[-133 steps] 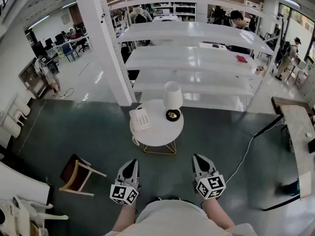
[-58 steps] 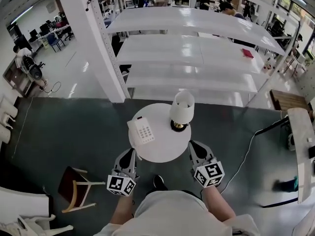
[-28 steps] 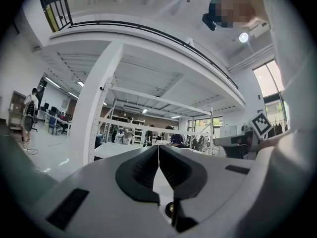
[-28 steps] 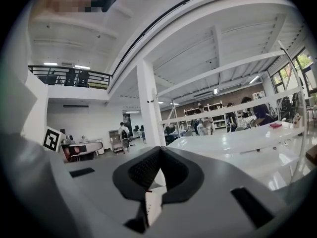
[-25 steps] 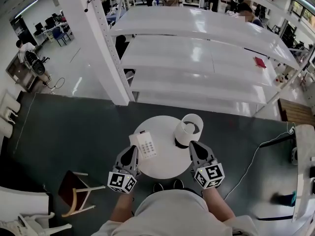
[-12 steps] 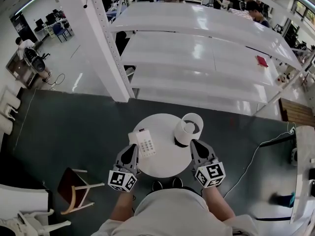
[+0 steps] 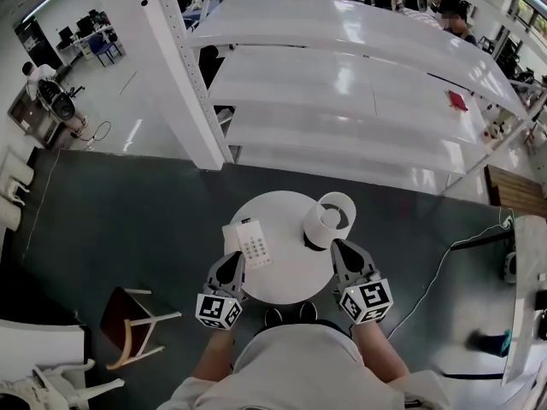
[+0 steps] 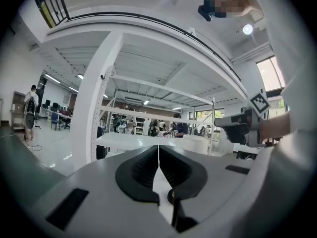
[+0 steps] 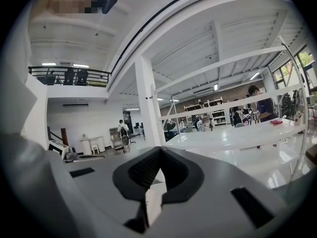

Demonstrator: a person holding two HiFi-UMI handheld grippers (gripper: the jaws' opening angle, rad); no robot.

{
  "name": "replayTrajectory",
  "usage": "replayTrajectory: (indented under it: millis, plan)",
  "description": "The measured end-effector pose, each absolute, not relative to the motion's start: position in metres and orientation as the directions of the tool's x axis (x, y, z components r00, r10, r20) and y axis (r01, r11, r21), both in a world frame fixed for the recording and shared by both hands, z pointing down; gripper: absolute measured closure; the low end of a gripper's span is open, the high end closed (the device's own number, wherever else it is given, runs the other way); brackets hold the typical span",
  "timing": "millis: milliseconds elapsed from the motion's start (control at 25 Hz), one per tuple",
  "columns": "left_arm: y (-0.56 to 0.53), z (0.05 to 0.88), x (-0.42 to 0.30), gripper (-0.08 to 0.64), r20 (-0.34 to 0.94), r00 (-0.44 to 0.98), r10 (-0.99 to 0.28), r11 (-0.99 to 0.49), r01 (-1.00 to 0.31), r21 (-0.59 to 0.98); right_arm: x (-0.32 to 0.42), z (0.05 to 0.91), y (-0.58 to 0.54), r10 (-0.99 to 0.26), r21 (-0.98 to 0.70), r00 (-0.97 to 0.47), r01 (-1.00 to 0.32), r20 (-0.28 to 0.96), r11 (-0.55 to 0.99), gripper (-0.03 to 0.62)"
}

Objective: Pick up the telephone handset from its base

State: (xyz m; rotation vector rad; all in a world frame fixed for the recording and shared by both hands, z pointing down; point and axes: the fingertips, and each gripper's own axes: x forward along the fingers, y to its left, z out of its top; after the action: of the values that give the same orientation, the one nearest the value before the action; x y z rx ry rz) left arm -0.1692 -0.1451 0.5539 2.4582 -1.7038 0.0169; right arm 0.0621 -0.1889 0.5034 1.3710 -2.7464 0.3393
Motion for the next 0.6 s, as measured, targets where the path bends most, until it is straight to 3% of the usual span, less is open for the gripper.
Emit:
replayTrajectory:
  millis: [600]
  plan:
    - [-0.147, 0.638, -0.190, 0.538, 0.229, 0.280, -0.932, -0.247, -0.955, 0.162, 0.064, 0.511, -0.196, -0.784, -0.174, -0.595, -0.803, 0.174, 0.571, 0.583]
